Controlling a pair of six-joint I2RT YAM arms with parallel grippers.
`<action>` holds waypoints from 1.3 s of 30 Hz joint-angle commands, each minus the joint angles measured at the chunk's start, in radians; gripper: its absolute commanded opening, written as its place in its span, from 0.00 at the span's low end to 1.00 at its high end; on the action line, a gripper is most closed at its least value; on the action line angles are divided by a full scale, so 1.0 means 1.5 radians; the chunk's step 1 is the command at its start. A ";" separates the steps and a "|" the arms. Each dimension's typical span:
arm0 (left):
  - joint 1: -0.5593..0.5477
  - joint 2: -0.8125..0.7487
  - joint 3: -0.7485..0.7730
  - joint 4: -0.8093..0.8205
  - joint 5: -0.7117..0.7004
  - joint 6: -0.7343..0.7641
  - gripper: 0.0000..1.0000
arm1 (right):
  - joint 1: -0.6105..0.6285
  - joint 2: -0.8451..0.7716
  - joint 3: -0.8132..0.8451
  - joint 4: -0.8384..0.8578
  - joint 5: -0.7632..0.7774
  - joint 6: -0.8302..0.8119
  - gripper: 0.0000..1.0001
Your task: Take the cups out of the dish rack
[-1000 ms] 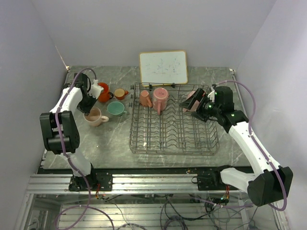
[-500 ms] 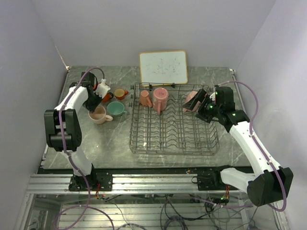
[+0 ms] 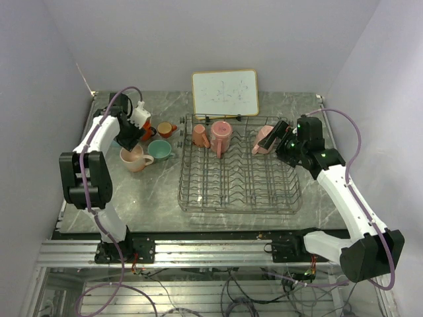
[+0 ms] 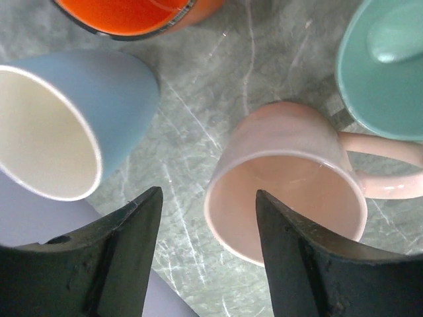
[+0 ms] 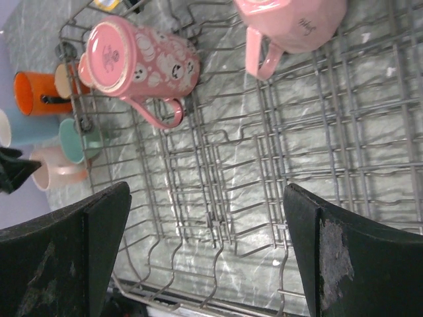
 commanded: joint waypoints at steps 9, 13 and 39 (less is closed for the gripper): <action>-0.002 -0.127 0.137 -0.077 0.047 -0.030 0.88 | 0.108 0.115 0.071 -0.031 0.280 0.014 1.00; -0.002 -0.178 0.166 -0.132 0.107 -0.058 0.98 | 0.131 0.192 0.102 -0.023 0.340 0.022 0.98; -0.002 -0.353 0.102 -0.243 0.210 -0.058 0.98 | 0.166 0.535 0.248 -0.057 0.527 0.161 0.68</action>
